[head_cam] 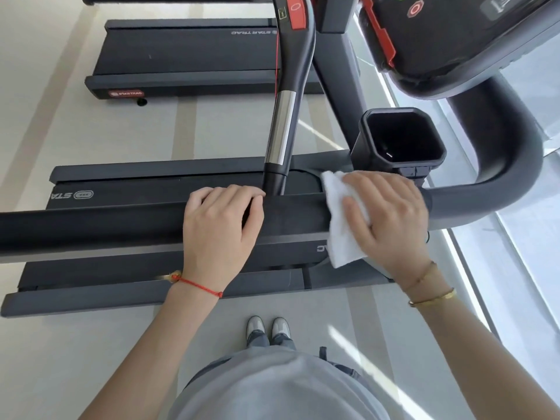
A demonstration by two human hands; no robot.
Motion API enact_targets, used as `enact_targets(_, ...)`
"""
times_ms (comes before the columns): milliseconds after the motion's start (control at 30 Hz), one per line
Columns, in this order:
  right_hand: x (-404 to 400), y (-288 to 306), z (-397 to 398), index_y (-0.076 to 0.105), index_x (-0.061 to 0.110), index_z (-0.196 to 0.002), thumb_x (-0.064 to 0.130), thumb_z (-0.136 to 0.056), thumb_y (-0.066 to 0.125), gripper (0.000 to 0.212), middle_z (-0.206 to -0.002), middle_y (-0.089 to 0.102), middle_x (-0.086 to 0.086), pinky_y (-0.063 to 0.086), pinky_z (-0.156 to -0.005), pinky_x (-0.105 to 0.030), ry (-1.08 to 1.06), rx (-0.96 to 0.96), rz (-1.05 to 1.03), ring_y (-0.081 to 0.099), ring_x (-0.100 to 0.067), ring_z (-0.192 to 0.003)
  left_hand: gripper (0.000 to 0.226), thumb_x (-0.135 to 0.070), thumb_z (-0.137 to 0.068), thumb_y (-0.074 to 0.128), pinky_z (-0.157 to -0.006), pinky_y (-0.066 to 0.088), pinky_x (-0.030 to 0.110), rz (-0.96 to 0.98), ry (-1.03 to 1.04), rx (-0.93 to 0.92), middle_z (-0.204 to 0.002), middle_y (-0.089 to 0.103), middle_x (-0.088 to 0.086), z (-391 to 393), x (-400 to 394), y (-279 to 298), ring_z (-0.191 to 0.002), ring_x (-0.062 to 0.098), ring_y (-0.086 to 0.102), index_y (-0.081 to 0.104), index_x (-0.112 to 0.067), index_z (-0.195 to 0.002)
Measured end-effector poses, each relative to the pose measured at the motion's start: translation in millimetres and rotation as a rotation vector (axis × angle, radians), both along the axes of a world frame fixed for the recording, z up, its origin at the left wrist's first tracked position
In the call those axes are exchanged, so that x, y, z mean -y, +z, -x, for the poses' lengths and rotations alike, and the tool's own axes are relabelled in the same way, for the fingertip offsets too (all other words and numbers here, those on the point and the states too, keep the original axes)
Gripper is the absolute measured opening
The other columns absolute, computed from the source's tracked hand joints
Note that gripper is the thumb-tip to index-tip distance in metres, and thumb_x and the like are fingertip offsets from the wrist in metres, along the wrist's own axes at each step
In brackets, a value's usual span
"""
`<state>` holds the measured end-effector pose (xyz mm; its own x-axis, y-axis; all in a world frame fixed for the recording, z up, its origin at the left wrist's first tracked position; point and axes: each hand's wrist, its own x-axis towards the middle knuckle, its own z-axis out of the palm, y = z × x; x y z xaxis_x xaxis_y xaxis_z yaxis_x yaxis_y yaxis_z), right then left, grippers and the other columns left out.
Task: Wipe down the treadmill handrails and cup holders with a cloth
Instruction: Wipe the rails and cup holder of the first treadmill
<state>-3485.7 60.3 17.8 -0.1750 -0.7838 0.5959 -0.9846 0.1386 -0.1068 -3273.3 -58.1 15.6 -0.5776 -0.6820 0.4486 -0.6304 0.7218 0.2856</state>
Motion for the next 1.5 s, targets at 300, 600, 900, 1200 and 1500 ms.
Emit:
enact_targets(300, 34.6, -7.9, -63.0, 0.066, 0.01, -0.115, 0.029, -0.097, 0.045, 0.033, -0.11, 0.066, -0.003, 0.043, -0.092, -0.04, 0.166, 0.007, -0.037, 0.06, -0.026, -0.1, 0.026, -0.026, -0.1, 0.043, -0.089, 0.041, 0.036, -0.016, -0.014, 0.013, -0.083, 0.067, -0.006, -1.5, -1.2, 1.2, -0.078, 0.019, 0.062, 0.067, -0.017, -0.097)
enact_targets(600, 26.0, -10.4, -47.0, 0.07, 0.014, -0.102, 0.027, -0.094, 0.05, 0.025, -0.093, 0.068, 0.001, 0.043, -0.084, -0.036, -0.097, -0.023, 0.103, 0.06, -0.025, -0.085, 0.03, -0.024, -0.103, 0.04, -0.094, 0.042, 0.035, -0.046, -0.042, 0.007, -0.094, 0.071, -0.011, -3.0, -0.4, 5.6, -0.084, 0.013, 0.064, 0.07, -0.021, -0.101)
enact_targets(900, 18.7, -15.1, -37.1, 0.066, 0.013, -0.118, 0.029, -0.098, 0.047, 0.032, -0.107, 0.068, -0.002, 0.042, -0.093, -0.038, 0.02, -0.107, 0.066, 0.061, -0.025, -0.098, 0.03, -0.018, -0.102, 0.04, -0.097, 0.041, 0.036, -0.085, -0.075, 0.024, -0.097, 0.071, -0.008, -7.4, -0.4, 8.2, -0.087, 0.016, 0.064, 0.069, -0.019, -0.106)
enact_targets(1200, 33.4, -14.7, -60.3, 0.067, 0.015, -0.091, 0.024, -0.096, 0.044, 0.025, -0.084, 0.064, 0.003, 0.041, -0.082, -0.036, -0.11, 0.012, 0.153, 0.056, -0.023, -0.08, 0.03, -0.019, -0.102, 0.04, -0.096, 0.041, 0.035, -0.108, -0.079, 0.019, -0.098, 0.071, -0.009, -5.8, -0.5, 7.5, -0.088, 0.014, 0.065, 0.069, -0.02, -0.108)
enact_targets(1500, -1.7, -30.8, -21.1, 0.065, 0.011, -0.121, 0.028, -0.099, 0.043, 0.035, -0.119, 0.065, -0.004, 0.038, -0.104, -0.04, -0.121, -0.058, 0.135, 0.057, -0.028, -0.115, 0.027, -0.033, -0.098, 0.051, -0.096, 0.041, 0.035, -0.149, -0.107, -0.026, -0.107, 0.07, -0.003, -1.8, -0.5, 10.4, -0.098, 0.017, 0.063, 0.069, -0.017, -0.109)
